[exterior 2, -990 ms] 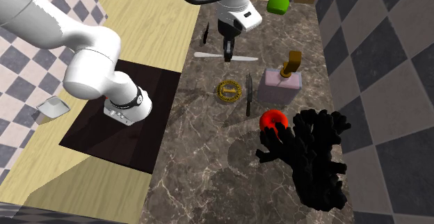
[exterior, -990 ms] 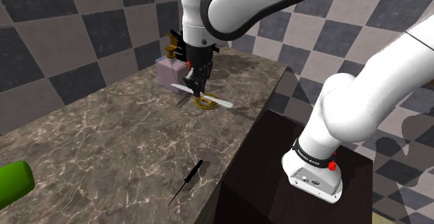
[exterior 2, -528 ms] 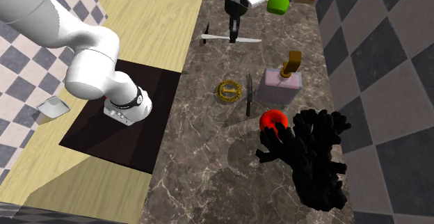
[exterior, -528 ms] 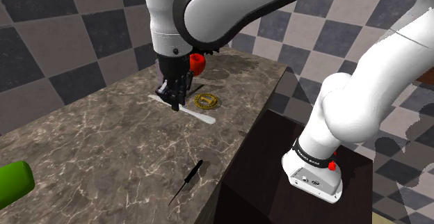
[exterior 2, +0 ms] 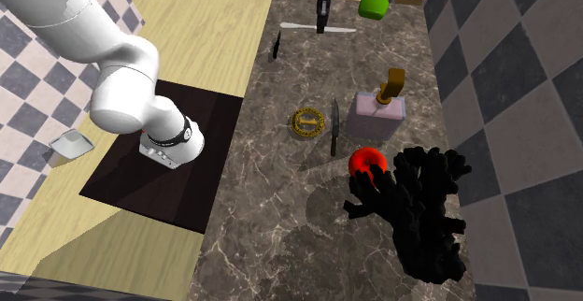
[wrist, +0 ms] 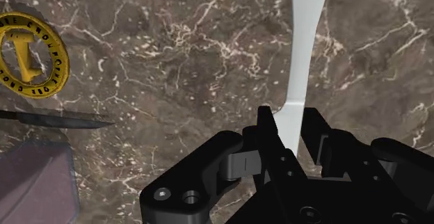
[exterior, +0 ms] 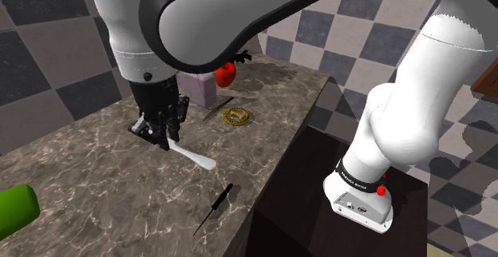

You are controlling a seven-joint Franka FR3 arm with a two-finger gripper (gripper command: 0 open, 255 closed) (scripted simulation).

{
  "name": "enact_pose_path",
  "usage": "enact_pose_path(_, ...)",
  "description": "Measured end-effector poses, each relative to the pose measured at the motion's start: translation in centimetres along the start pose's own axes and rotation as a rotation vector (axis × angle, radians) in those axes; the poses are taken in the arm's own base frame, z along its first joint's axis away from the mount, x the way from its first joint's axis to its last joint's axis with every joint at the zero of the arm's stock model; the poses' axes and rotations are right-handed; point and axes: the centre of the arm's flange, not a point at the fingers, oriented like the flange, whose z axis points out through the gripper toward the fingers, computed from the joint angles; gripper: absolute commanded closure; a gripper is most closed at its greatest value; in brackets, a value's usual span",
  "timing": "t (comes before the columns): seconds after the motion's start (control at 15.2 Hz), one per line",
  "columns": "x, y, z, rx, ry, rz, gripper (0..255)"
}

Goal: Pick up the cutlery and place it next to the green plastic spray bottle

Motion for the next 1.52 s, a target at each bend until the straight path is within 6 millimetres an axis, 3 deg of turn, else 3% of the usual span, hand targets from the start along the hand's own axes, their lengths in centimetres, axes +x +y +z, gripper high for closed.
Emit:
enact_pose_path(1.19,4.7,-23.6,-0.3,0.002,0.000,0.000,255)
enact_pose_path(1.32,4.8,-25.3,0.2,0.002,0.000,0.000,255)
enact_pose_path(1.52,4.8,-25.7,1.5,0.001,0.000,0.001,255)
